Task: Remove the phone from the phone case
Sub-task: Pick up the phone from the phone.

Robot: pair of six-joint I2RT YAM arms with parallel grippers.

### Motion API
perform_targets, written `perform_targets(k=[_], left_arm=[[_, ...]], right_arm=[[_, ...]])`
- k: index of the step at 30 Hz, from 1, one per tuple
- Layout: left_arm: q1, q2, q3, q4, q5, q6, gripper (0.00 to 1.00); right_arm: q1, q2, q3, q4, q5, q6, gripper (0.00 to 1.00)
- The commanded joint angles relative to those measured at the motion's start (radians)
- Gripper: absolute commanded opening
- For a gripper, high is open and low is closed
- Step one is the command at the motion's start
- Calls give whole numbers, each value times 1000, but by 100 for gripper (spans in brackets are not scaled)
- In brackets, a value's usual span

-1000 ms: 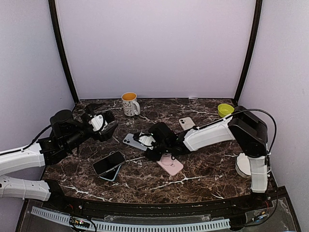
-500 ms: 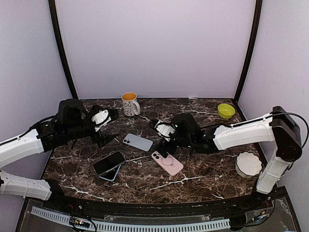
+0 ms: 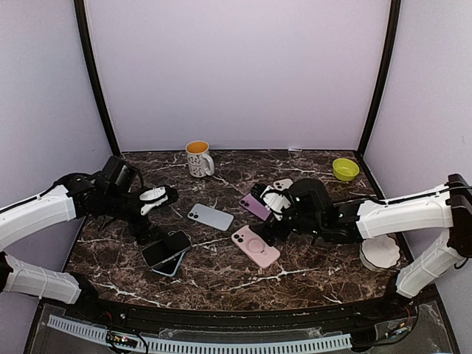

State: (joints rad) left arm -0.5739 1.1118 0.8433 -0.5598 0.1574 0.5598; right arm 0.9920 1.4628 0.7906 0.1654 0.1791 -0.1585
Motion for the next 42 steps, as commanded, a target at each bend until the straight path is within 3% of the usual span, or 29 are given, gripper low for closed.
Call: perform_targets(k=[1, 17, 42], left_arm=[[10, 68, 27, -110, 31, -49, 99], [10, 329, 78, -127, -24, -194, 99], [11, 488, 105, -141, 37, -221, 96]], right_arm=[[-11, -61, -44, 45, 9, 31, 99], [-10, -111, -123, 70, 4, 54, 99], [-10, -68, -121, 72, -9, 41, 99]])
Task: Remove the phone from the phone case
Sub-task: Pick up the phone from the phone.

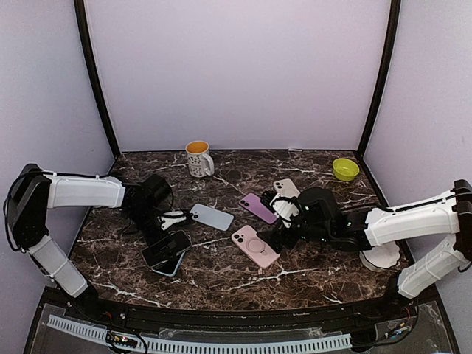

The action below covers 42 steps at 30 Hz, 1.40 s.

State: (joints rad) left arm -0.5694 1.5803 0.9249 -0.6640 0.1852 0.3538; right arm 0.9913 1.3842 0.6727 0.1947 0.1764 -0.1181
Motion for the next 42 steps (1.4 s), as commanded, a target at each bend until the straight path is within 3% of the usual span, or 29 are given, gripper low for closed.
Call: perform_targets(k=[1, 10, 20, 30, 42], left_arm=[[6, 28, 27, -39, 8, -17, 95], [6, 39, 17, -6, -30, -10, 86], [6, 33, 29, 0, -58, 9, 60], [5, -67, 48, 27, -85, 31, 54], [2, -213, 28, 241, -74, 108, 54]], right_arm=[[-10, 10, -4, 43, -7, 0, 99], [-9, 10, -11, 45, -2, -5, 98], [-9, 16, 5, 38, 1, 16, 99], [-10, -4, 38, 51, 119, 152, 99], [-11, -44, 155, -37, 161, 335, 99]])
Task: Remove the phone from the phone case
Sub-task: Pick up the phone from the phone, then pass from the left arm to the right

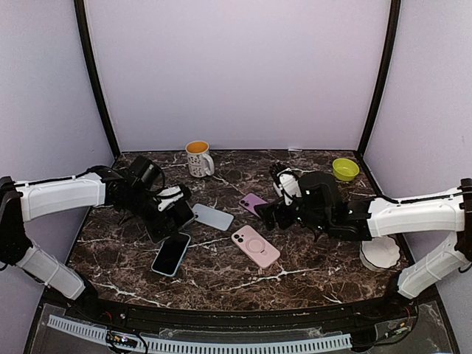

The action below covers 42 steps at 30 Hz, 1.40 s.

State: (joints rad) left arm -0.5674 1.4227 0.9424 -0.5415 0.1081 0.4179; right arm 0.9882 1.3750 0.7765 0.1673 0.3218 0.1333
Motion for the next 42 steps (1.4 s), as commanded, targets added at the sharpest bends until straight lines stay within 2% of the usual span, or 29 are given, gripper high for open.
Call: perform_targets(k=[1, 8, 17, 25, 30, 34, 39, 42], left_arm=[[-6, -57, 16, 131, 1, 55, 53], [-84, -30, 72, 256, -20, 134, 53], [-164, 5, 109, 390, 58, 146, 53], [-176, -97, 17, 561, 133, 127, 55], [-177, -128, -27, 602, 119, 108, 54], [-178, -137, -37, 624, 45, 90, 54], [-178, -137, -38, 618, 12, 93, 55], [-181, -151, -45, 623, 17, 89, 55]], right_arm=[[-8, -39, 56, -7, 3, 96, 99], [-8, -44, 122, -42, -136, 187, 99], [-7, -79, 131, -78, -214, 273, 99], [-8, -76, 168, -45, -410, 337, 99], [-8, -14, 239, -36, -475, 418, 99], [-5, 58, 299, -19, -473, 499, 94], [3, 132, 362, -19, -452, 526, 90], [6, 187, 406, -31, -449, 523, 83]])
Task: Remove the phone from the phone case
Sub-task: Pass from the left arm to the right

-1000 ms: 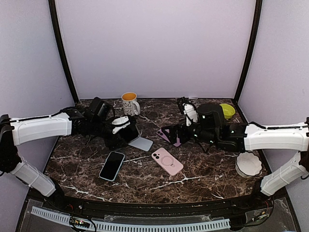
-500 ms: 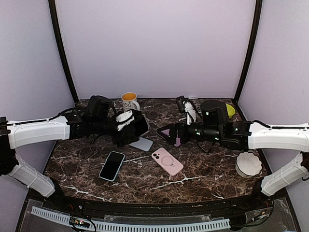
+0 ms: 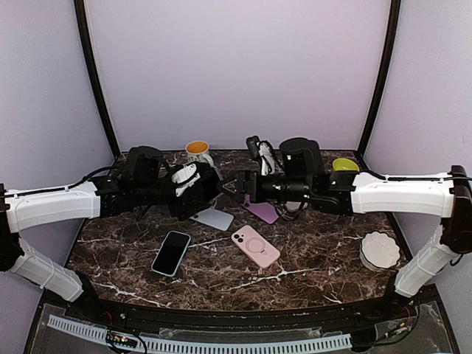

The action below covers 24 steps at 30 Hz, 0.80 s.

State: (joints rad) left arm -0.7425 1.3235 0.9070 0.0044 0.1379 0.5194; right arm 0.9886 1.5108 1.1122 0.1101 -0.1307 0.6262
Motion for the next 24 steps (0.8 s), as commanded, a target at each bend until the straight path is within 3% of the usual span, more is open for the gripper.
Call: perform_targets(k=[1, 15, 19, 24], left_arm=[[-6, -55, -14, 78, -13, -12, 55], [-8, -44, -9, 59, -41, -20, 55], [-7, -43, -8, 56, -46, -18, 55], [-7, -40, -7, 50, -45, -16, 55]], right_arm=[[5, 68, 85, 21, 4, 32, 80], [17, 206, 200, 11, -42, 20, 50], [18, 218, 202, 21, -42, 15, 33], [19, 238, 215, 34, -56, 5, 19]])
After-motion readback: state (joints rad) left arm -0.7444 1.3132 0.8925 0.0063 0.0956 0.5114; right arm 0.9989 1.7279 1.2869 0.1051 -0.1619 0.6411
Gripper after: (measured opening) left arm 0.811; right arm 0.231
